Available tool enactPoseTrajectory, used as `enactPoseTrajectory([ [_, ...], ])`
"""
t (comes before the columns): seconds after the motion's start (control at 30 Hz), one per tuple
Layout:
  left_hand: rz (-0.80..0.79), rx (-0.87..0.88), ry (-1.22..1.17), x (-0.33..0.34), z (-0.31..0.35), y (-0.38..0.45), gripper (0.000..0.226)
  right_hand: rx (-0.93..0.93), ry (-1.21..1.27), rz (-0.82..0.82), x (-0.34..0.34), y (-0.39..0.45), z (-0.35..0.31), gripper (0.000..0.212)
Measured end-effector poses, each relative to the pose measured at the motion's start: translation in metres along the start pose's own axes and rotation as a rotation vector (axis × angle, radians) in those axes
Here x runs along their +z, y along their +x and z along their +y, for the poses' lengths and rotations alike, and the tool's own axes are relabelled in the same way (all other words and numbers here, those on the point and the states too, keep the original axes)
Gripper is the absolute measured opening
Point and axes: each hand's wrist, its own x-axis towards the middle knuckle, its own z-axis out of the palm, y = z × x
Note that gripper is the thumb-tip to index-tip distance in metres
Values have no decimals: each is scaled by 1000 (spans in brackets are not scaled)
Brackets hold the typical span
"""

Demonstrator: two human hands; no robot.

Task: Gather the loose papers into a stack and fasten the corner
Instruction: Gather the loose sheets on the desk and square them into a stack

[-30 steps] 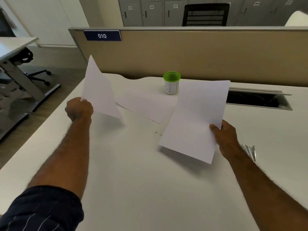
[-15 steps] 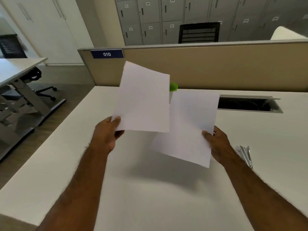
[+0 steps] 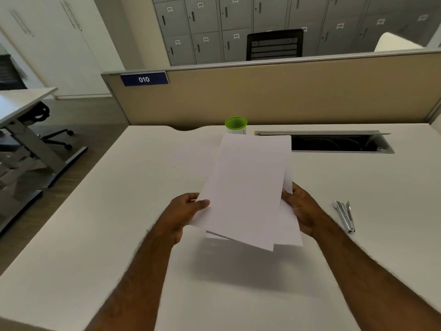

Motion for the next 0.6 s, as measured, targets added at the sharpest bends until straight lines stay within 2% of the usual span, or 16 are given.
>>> enactPoseTrajectory([
  [0.1,-128,-111,-25,-9,-3,1,66,61,6,-43,4,-7,3,30],
  [0.13,-184,-133,-56,-9,-5,0,63,76,5,-56,6,-8,5,29],
  [0.23,-278,-149,-205,-2,-10,-4,37,105,-5,-76,13,-12,10,28],
  [0.33,-211,-141,-294,10,-16,-4,28,136,-1,-49,16,-12,13,27],
  [0.43,-92,-80,-212,24,-24,2,17,162,-102,-4,17,-8,15,38],
  [0.53,-49,-48,-152,32,-28,11,25,192,-165,-2,17,-4,15,45],
  [0.6,-23,-35,-125,33,-28,15,28,204,-137,45,15,-1,13,38],
])
